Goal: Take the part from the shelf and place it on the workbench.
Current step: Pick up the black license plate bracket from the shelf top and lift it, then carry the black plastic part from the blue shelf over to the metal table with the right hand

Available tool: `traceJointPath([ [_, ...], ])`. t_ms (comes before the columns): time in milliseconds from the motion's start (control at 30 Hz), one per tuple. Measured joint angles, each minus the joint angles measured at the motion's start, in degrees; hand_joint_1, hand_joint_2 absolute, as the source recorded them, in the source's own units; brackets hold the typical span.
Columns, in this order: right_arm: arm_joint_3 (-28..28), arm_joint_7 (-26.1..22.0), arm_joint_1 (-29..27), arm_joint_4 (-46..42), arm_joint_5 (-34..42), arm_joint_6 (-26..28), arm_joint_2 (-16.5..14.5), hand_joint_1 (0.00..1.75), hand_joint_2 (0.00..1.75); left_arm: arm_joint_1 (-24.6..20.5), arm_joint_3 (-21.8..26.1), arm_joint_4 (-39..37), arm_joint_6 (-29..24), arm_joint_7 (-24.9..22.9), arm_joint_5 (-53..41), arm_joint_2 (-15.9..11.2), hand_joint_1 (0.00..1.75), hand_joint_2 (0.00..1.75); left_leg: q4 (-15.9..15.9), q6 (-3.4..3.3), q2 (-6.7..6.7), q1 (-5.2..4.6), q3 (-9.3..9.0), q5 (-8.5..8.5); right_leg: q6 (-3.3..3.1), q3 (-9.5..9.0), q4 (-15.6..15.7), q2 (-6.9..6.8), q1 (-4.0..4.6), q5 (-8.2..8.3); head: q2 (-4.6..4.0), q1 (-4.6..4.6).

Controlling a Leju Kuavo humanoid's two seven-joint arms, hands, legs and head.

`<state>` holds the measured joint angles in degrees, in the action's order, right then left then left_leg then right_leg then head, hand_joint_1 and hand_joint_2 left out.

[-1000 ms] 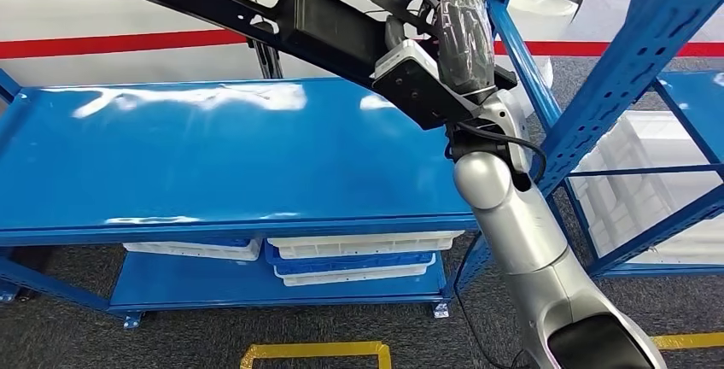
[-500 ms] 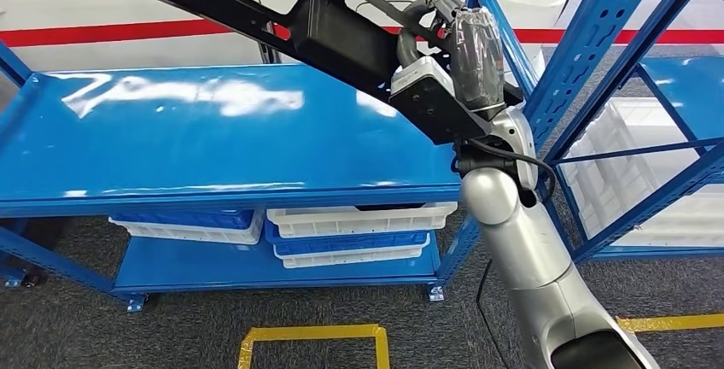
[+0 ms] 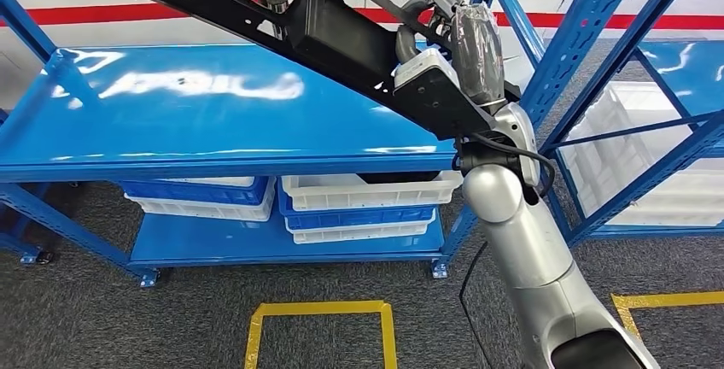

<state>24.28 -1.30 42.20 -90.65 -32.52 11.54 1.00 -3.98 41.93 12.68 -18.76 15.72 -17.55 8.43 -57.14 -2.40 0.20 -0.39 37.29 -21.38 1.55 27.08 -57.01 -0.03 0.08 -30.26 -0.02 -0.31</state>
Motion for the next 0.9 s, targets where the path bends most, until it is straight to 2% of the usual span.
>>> traceJointPath([
  [33, 0.0, 0.0, 0.1, 0.1, 0.0, -0.1, -0.1, 1.75, 1.75, 0.0, 0.0, 0.0, 0.0, 0.0, 0.0, 0.0, 0.00, 1.75, 0.0, 0.30, 0.00, -0.04, 0.13, 0.46, -0.29, -0.56, 1.4, 0.01, 0.22, -0.33, 0.00, -0.04],
  [100, 0.0, 0.0, 0.2, 0.3, 0.1, -0.1, -0.1, 1.75, 1.75, 0.1, 0.0, 0.0, 0.0, 0.0, -0.2, 0.0, 0.00, 1.75, -0.1, 0.91, -0.18, 0.07, 0.55, 0.66, -0.97, 0.15, 1.7, -0.07, -0.32, 0.35, 0.00, -0.10],
  [133, 0.0, 0.0, 0.3, 0.5, 0.2, -0.2, -0.2, 1.75, 1.75, 0.1, 0.0, 0.0, 0.0, 0.0, -0.4, -0.1, 0.00, 1.75, -1.0, 1.23, -0.30, 0.20, 1.10, -0.68, -1.59, 0.56, 1.7, -0.16, -0.67, 0.95, 0.00, -0.17],
  [167, 0.0, 0.0, 0.3, 0.6, 0.2, -0.2, -0.3, 1.75, 1.75, 0.1, 0.0, 0.0, 0.0, 0.0, -0.5, -0.1, 0.00, 1.75, -3.0, 1.58, -0.40, 0.38, 1.91, -2.99, -2.12, 1.07, 1.8, -0.25, -1.04, 1.65, 0.00, -0.28],
  [200, 0.1, 0.0, 0.3, 0.7, 0.2, -0.2, -0.5, 1.75, 1.75, 0.1, 0.0, 0.0, 0.0, 0.0, -0.5, -0.1, 0.00, 1.75, -6.1, 1.94, -0.45, 0.64, 2.90, -6.03, -2.48, 1.68, 1.8, -0.31, -1.08, 2.34, 0.00, -0.38],
  [233, 0.0, 0.0, 0.3, 0.8, 0.2, -0.2, -0.6, 1.75, 1.75, 0.1, 0.0, 0.0, 0.0, 0.0, -0.5, -0.1, 0.00, 1.75, -9.9, 2.32, -0.43, 0.88, 3.88, -8.83, -2.69, 2.46, 1.7, -0.31, -1.05, 3.02, 0.00, -0.45],
  [267, 0.0, 0.0, 0.3, 1.0, 0.2, -0.2, -0.7, 1.75, 1.75, 0.1, 0.0, 0.0, 0.0, 0.0, -0.5, -0.1, 0.00, 1.75, -13.6, 2.70, -0.42, 1.12, 4.57, -10.46, -2.59, 3.25, 1.6, -0.32, -1.03, 3.62, 0.00, -0.48],
  [300, 0.0, 0.0, 0.2, 1.1, 0.2, -0.2, -0.7, 1.75, 1.75, 0.1, 0.0, 0.0, 0.0, 0.0, -0.5, -0.1, 0.00, 1.75, -16.2, 3.03, -0.40, 1.37, 4.74, -10.79, -2.41, 4.04, 1.5, -0.34, -1.04, 4.15, 0.00, -0.48],
  [333, 0.0, 0.0, 0.1, 1.2, 0.2, -0.1, -0.8, 1.75, 1.75, 0.1, 0.0, 0.0, 0.0, 0.0, -0.5, -0.1, 0.00, 1.75, -16.9, 3.34, -0.38, 1.66, 4.01, -9.85, -2.19, 4.85, 1.2, -0.36, -1.11, 4.60, 0.00, -0.47],
  [367, 0.0, 0.0, -0.1, 1.4, 0.2, 0.0, -0.8, 1.75, 1.75, 0.1, 0.0, 0.0, 0.0, -0.1, -0.5, -0.2, 0.00, 1.75, -15.5, 3.61, -0.36, 1.98, 2.29, -8.24, -1.93, 5.67, 0.8, -0.36, -1.22, 4.96, 0.00, -0.49],
  [400, 0.0, 0.0, -0.2, 1.5, 0.2, 0.0, -0.9, 1.75, 1.75, 0.1, 0.0, 0.0, -0.1, -0.1, -0.5, -0.2, 0.00, 1.75, -12.4, 3.86, -0.36, 2.29, -0.29, -6.87, -1.66, 6.42, 0.3, -0.36, -1.34, 5.22, 0.00, -0.49],
  [433, 0.0, -0.1, -0.2, 1.5, 0.2, 0.1, -1.0, 1.75, 1.75, 0.0, 0.0, 0.0, -0.1, -0.2, -0.5, -0.2, 0.00, 1.75, -8.5, 4.07, -0.44, 2.43, -3.20, -6.52, -1.37, 7.15, -0.2, -0.33, -1.37, 5.45, 0.00, -0.52],
  [467, 0.0, -0.1, -0.3, 1.6, 0.1, 0.2, -1.1, 1.75, 1.75, 0.0, 0.0, 0.0, -0.1, -0.3, -0.5, -0.2, 0.00, 1.75, -5.0, 4.06, -0.54, 2.43, -5.51, -6.85, -1.02, 7.72, -0.6, -0.31, -1.32, 5.67, 0.00, -0.51],
  [500, 0.0, -0.2, -0.3, 1.6, 0.1, 0.3, -1.3, 1.75, 1.75, -0.1, 0.0, 0.0, -0.2, -0.4, -0.5, -0.2, 0.00, 1.75, -2.6, 3.92, -0.62, 2.30, -6.90, -7.53, -0.56, 8.10, -0.9, -0.29, -1.21, 5.97, 0.00, -0.49],
  [533, 0.0, -0.3, -0.3, 1.6, 0.0, 0.3, -1.4, 1.75, 1.75, -0.1, 0.0, 0.0, -0.3, -0.5, -0.5, -0.2, 0.00, 1.75, -1.5, 3.59, -0.69, 2.00, -7.34, -8.06, 0.00, 8.36, -1.0, -0.29, -1.11, 6.36, 0.00, -0.48],
  [600, -0.1, -0.5, -0.4, 1.8, -0.1, 0.4, -1.5, 1.75, 1.75, -0.1, 0.0, 0.0, -0.3, -0.6, -0.5, -0.2, 0.00, 1.75, -1.0, 2.27, -0.47, 1.65, -6.78, -7.33, 1.15, 8.71, -1.0, -0.28, -1.03, 6.92, 0.00, -0.47],
  [633, -0.1, -0.5, -0.4, 1.8, -0.1, 0.4, -1.5, 1.75, 1.75, -0.1, 0.0, 0.0, -0.3, -0.6, -0.5, -0.2, 0.00, 1.75, -0.8, 1.42, -0.33, 1.54, -6.35, -6.69, 1.30, 9.24, -1.6, -0.24, -1.02, 6.26, 0.00, -0.45],
  [667, -0.1, -0.6, -0.4, 1.9, -0.2, 0.5, -1.5, 1.75, 1.75, -0.1, 0.0, 0.0, -0.4, -0.6, -0.5, -0.1, 0.00, 1.75, -0.6, 0.63, -0.17, 1.50, -5.80, -5.99, 1.13, 10.05, -3.2, -0.20, -1.01, 4.72, 0.00, -0.34],
  [700, -0.2, -0.6, -0.4, 2.0, -0.2, 0.5, -1.5, 1.75, 1.75, -0.2, 0.0, 0.0, -0.4, -0.6, -0.5, -0.1, 0.00, 1.75, -0.5, 0.05, -0.03, 1.46, -5.05, -5.25, 0.75, 11.17, -6.1, -0.17, -1.07, 2.31, 0.00, -0.21],
  [733, -0.2, -0.6, -0.4, 2.0, -0.2, 0.6, -1.5, 1.75, 1.75, -0.2, 0.0, 0.0, -0.4, -0.6, -0.5, -0.1, 0.00, 1.75, -0.5, -0.27, -0.01, 1.33, -4.14, -4.55, 0.43, 12.44, -9.8, -0.15, -1.04, -0.29, 0.00, -0.08],
  [767, -0.2, -0.6, -0.5, 2.1, -0.2, 0.6, -1.4, 1.75, 1.75, -0.2, 0.0, 0.0, -0.4, -0.6, -0.5, -0.1, 0.00, 1.75, -0.5, -0.40, 0.03, 1.23, -3.20, -3.83, 0.40, 13.42, -13.8, -0.14, -1.06, -2.29, 0.00, 0.04],
  [800, -0.2, -0.6, -0.7, 2.2, -0.2, 0.6, -1.4, 1.75, 1.75, -0.2, 0.0, 0.0, -0.5, -0.6, -0.5, -0.1, 0.00, 1.75, -0.5, -0.42, 0.07, 1.14, -2.24, -3.09, 0.67, 13.87, -17.0, -0.14, -1.04, -3.28, 0.00, 0.07],
  [833, -0.2, -0.6, -0.8, 2.2, -0.2, 0.6, -1.4, 1.75, 1.75, -0.2, 0.0, 0.0, -0.5, -0.6, -0.5, -0.1, 0.00, 1.75, -0.6, -0.38, 0.12, 1.06, -1.30, -2.37, 1.18, 13.38, -18.3, -0.14, -1.01, -3.02, 0.00, 0.08],
  [867, -0.2, -0.6, -0.9, 2.3, -0.2, 0.6, -1.4, 1.75, 1.75, -0.2, 0.0, 0.0, -0.5, -0.6, -0.5, -0.1, 0.00, 1.75, -0.6, -0.30, 0.15, 1.00, -0.41, -1.66, 1.74, 11.87, -17.5, -0.14, -0.97, -1.91, 0.00, 0.09],
  [900, -0.2, -0.6, -0.9, 2.3, -0.2, 0.6, -1.4, 1.75, 1.75, -0.2, 0.0, 0.0, -0.5, -0.6, -0.5, -0.1, 0.00, 1.75, -0.6, -0.16, 0.17, 0.95, 0.42, -0.95, 2.10, 9.31, -14.8, -0.14, -0.91, -0.63, 0.00, 0.08],
])
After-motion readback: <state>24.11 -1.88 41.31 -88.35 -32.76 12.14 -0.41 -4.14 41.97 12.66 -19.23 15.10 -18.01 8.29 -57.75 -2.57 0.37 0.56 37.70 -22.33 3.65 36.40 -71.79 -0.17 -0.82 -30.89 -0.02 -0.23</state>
